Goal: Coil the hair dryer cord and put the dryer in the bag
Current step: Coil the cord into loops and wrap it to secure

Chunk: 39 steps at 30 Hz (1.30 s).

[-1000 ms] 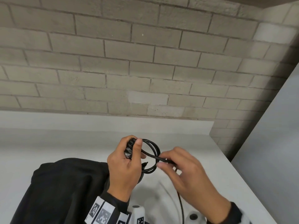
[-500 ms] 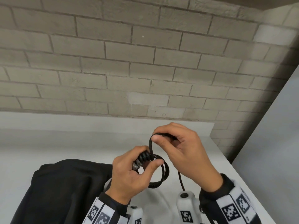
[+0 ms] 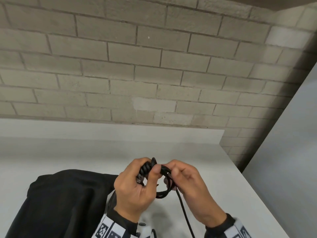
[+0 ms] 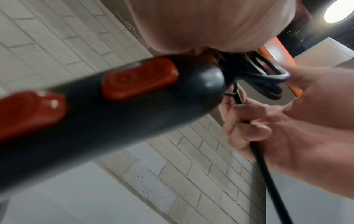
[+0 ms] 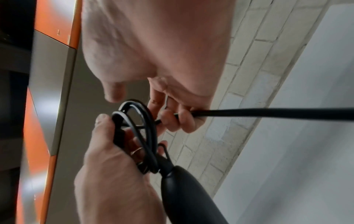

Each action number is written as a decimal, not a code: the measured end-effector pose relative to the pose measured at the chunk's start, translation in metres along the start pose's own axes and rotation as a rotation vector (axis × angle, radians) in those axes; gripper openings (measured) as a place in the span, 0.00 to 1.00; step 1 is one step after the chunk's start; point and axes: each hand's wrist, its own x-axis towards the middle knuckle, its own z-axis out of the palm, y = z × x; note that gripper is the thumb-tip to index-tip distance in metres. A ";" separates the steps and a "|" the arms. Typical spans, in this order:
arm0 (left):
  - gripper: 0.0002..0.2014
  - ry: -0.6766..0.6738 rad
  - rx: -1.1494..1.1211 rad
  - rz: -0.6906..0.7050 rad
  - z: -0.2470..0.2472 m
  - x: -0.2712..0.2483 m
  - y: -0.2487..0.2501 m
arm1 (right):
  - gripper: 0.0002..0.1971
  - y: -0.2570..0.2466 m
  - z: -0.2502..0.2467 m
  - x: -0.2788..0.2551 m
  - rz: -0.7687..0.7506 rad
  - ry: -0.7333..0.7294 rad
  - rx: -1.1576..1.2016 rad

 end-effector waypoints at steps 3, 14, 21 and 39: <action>0.19 0.020 0.008 -0.054 0.000 0.003 0.000 | 0.07 0.001 0.001 -0.006 0.029 -0.022 -0.106; 0.15 -0.130 -0.114 -0.471 0.007 0.002 0.020 | 0.17 -0.003 -0.004 -0.005 -0.035 0.049 -0.291; 0.10 -0.087 -0.122 -0.503 0.016 -0.001 0.018 | 0.16 0.034 0.012 -0.015 -0.501 0.594 -0.815; 0.07 -0.056 -0.231 -0.253 0.008 0.001 0.008 | 0.13 -0.032 -0.010 -0.004 0.473 0.057 0.247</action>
